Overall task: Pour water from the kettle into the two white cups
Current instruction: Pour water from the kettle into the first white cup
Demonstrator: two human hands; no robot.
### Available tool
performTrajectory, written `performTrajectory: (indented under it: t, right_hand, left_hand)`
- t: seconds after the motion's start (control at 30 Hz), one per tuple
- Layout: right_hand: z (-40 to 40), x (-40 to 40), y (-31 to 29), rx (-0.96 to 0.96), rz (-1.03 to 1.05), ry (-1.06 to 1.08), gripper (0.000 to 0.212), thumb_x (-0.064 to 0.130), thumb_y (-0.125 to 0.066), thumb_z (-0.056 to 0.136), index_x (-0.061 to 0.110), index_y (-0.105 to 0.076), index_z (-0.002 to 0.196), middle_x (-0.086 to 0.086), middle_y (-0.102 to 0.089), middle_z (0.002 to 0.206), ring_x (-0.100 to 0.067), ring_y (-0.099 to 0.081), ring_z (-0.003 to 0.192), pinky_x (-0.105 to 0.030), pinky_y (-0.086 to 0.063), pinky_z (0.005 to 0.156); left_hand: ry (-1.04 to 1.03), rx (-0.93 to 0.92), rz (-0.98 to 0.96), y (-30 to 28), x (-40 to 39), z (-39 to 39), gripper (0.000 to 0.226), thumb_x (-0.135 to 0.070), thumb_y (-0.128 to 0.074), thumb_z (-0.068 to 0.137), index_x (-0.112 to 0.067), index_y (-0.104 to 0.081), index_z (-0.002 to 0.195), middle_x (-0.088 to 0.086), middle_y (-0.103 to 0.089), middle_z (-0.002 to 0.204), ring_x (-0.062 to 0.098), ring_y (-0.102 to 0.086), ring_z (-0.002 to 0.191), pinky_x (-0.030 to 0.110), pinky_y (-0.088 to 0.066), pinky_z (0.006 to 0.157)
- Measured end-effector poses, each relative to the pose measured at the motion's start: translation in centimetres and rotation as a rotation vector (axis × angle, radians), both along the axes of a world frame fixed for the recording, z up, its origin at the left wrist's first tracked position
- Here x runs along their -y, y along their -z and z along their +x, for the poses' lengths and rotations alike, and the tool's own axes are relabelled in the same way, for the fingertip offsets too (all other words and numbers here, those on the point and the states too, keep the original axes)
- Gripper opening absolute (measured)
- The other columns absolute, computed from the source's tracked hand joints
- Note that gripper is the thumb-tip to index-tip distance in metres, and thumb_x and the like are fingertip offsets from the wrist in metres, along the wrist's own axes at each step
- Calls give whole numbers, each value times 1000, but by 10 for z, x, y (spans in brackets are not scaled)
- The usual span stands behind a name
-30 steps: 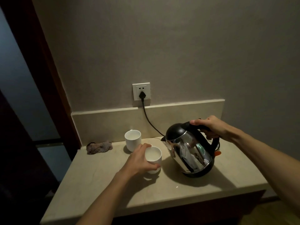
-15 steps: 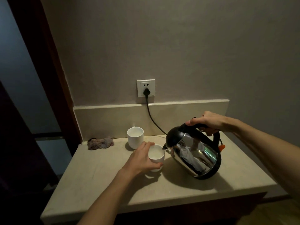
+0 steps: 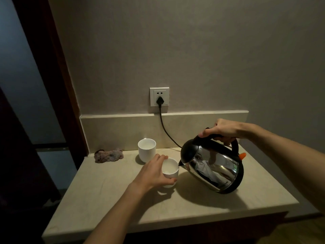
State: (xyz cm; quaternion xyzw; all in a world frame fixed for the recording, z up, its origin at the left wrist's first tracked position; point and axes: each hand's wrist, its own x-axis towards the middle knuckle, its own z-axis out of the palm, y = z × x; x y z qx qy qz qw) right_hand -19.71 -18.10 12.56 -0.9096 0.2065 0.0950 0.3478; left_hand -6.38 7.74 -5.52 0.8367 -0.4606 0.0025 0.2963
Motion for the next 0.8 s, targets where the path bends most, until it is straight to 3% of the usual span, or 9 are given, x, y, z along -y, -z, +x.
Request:
performTrajectory:
  t: [0.13, 0.27, 0.8]
  right_hand:
    - [3, -4, -4, 1, 12, 3, 47, 58, -71, 76, 15, -66, 58, 1, -40, 51, -11, -33, 42, -22, -28, 44]
    - [7, -8, -8, -12, -13, -3, 44, 52, -67, 85, 13, -68, 64, 3, -42, 50, -10, -34, 41, -21, -28, 43]
    - [23, -22, -25, -86, -186, -44, 48, 59, -69, 82, 16, -62, 64, 3, -45, 50, -10, -39, 41, -21, -35, 45]
  left_hand:
    - [2, -9, 5, 0, 0, 0, 95, -71, -73, 63, -24, -45, 141, -8, -52, 125, 14, -52, 109, 34, -51, 90]
    - [-2, -11, 2, -1, -1, -2, 94, -69, -74, 64, -24, -45, 141, -8, -52, 126, 14, -52, 108, 35, -52, 90]
    - [-5, -11, -3, 0, 0, -1, 94, -69, -72, 64, -24, -45, 141, -9, -51, 121, 13, -52, 105, 32, -50, 90]
